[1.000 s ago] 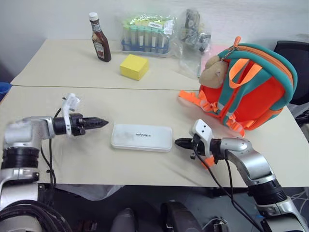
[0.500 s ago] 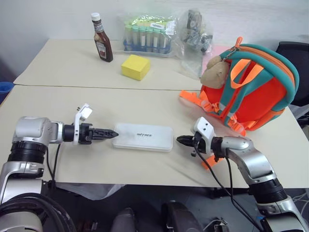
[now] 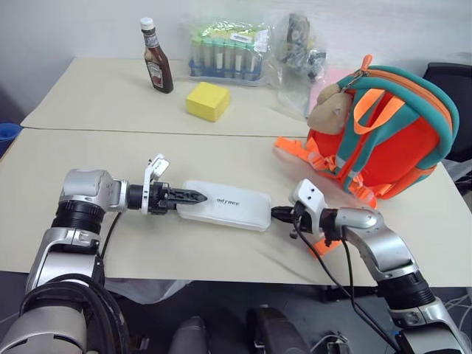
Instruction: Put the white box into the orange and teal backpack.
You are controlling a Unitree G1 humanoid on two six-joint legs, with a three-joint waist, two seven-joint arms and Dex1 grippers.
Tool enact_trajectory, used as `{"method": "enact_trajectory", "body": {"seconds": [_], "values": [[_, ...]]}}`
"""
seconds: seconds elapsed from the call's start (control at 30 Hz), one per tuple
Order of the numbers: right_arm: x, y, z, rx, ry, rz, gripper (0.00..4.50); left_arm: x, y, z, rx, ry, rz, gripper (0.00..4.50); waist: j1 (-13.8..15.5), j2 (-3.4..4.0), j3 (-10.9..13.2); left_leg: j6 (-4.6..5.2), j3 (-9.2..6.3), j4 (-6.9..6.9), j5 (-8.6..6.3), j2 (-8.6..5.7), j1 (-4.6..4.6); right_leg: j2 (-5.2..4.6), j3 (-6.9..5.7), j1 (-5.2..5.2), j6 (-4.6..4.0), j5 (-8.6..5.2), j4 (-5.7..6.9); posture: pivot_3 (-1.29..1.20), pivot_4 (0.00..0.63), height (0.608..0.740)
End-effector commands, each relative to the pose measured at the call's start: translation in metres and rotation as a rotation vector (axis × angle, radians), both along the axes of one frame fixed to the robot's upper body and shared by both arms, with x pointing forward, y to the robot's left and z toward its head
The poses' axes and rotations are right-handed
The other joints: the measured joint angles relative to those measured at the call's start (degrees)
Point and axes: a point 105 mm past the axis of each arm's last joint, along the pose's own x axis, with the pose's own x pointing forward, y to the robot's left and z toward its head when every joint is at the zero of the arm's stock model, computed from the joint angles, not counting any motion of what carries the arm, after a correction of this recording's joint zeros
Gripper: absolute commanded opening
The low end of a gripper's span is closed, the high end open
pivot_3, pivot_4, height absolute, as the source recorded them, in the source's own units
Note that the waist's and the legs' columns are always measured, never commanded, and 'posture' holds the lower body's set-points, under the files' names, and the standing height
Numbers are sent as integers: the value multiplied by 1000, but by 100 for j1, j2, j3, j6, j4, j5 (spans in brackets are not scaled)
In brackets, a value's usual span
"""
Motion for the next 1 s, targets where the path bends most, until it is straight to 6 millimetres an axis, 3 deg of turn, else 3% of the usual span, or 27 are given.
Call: {"method": "enact_trajectory", "body": {"seconds": [0.03, 0.3, 0.37, 0.43, 0.53, 0.63, 0.73, 0.9, 1.0], "values": [[-4, 6, 4, 16, -24, 25, 134, -4, -12, 26, -89, -54, -77, 3964, -13, 0, 0, 0, 0, 0, 0, 0, 0, 0, 0, -1, 0, 0, 1, 0, 150, 740], [-4, -3, 8, 26, -44, -17, 134, -16, -11, 40, -151, -85, -126, 1488, -29, 0, 0, -3, 0, 0, 1, 2, 2, 1, 0, -3, 0, 0, 8, 0, 150, 740], [-8, -14, 15, 34, -75, -58, 134, -20, -7, 44, -171, -109, -121, 1378, -24, 0, 0, -3, 0, -1, 1, 2, 2, 1, 1, -3, 0, 0, 7, 0, 150, 740], [-12, -38, 26, 68, -87, -157, 134, -22, 1, 57, -217, -140, -87, 1378, -19, 1, 1, -3, 0, -1, 1, 2, 1, 1, 1, -3, 0, 0, 7, 0, 150, 740], [-25, -71, 38, 110, -76, -279, 723, -27, 9, 74, -272, -190, -44, 1378, -1, 1, 1, -3, -2, 1, 1, 3, -5, 1, 1, -4, 0, 0, 15, 0, 150, 740], [-36, -103, 54, 154, -84, -406, 1721, -32, 17, 86, -317, -250, 15, 1378, 36, 0, 0, -2, -2, 2, 1, 2, -4, 0, 1, -1, 0, 0, 9, 0, 150, 740], [-33, -129, 69, 228, -104, -546, 2792, -37, 21, 95, -351, -303, 68, 1378, 28, 0, 0, -3, 2, 2, 1, 2, 3, 2, 3, 0, 0, 0, 13, 0, 150, 740], [-10, -136, 82, 385, -108, -637, 4479, -39, 19, 103, -397, -373, 121, 1378, 2, 0, 0, -8, 2, 2, 4, 1, 8, 7, 5, 1, 0, 0, 16, 0, 150, 740], [10, -134, 89, 458, -115, -676, 4500, -42, 17, 109, -411, -407, 125, 1378, -16, 1, 0, -10, 3, 0, 4, 1, 8, 8, 5, 0, 0, 0, 17, 0, 150, 740]]}}
